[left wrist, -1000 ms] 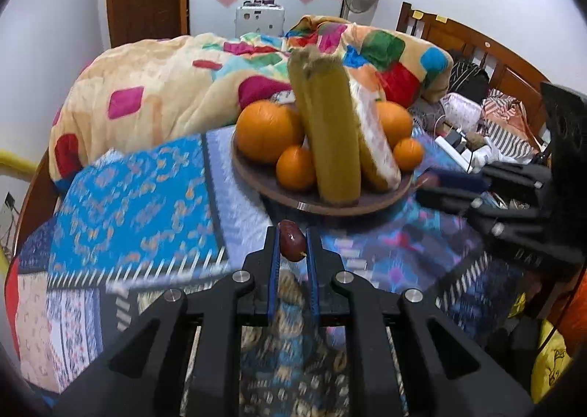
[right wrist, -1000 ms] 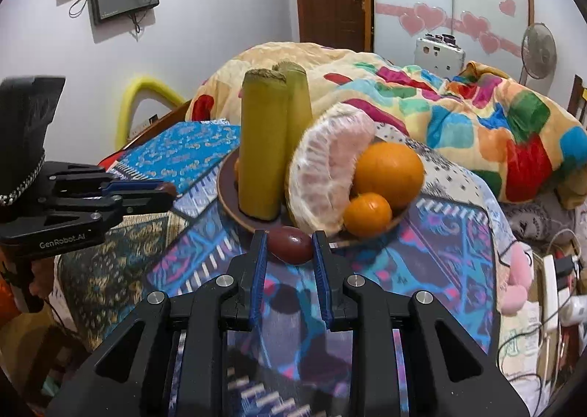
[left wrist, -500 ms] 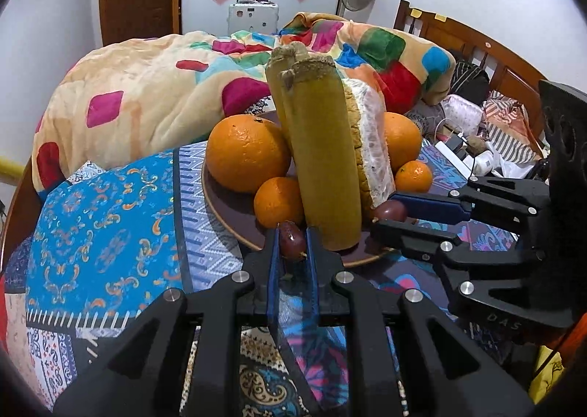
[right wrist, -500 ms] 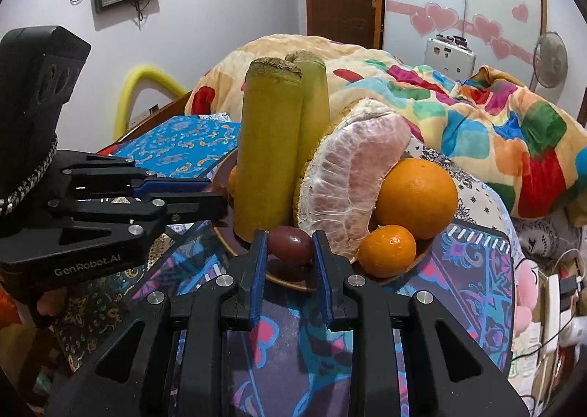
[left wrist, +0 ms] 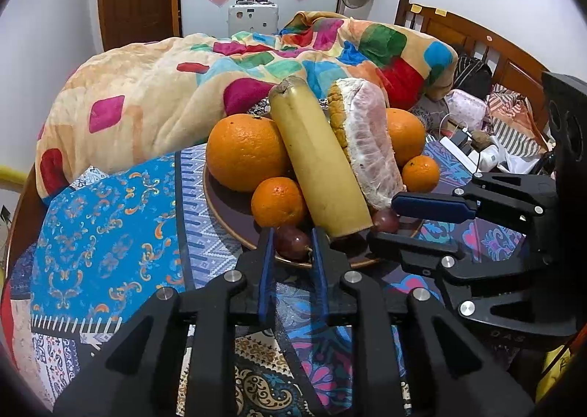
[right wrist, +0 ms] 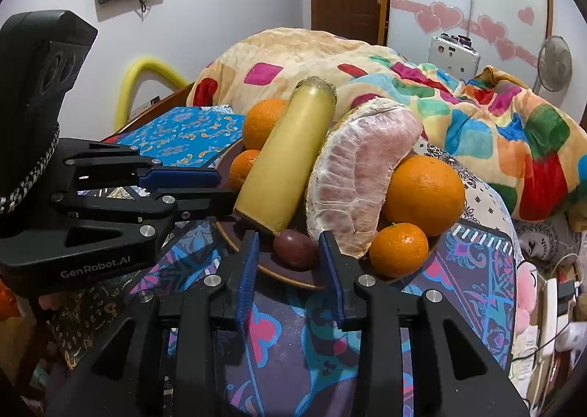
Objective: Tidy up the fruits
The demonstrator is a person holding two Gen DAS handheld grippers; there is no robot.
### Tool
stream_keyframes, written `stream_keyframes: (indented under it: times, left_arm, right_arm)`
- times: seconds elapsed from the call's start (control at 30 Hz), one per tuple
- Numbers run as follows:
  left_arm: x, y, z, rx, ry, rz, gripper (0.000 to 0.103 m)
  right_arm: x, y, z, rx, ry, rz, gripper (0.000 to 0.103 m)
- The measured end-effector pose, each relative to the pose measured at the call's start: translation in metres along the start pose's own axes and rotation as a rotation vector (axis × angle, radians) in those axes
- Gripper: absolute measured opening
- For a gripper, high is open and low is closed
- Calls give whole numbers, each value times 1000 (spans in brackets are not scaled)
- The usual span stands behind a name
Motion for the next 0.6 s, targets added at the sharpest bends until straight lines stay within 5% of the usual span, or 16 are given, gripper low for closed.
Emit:
stream_keyframes:
  times: [0.33,0.6]
  left_arm:
    - [5,-2,37,-63,-3,26,26]
    - [-18,0,140,-280,-15,2,26]
  right_arm:
    - [-2,-3,32,-53,28,-29,31]
    - [13,-21,121,-203,91,-46,31]
Point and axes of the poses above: each gripper's, at about its wrist camera, not at the fingertips, and z roughly against the way its jaws point, x to its left, y to its underside, the point moved 4 cm from there along -z, roughly the way its jaws point, and after that the axes turned 11 degrees about z, right-handed, at the moved point
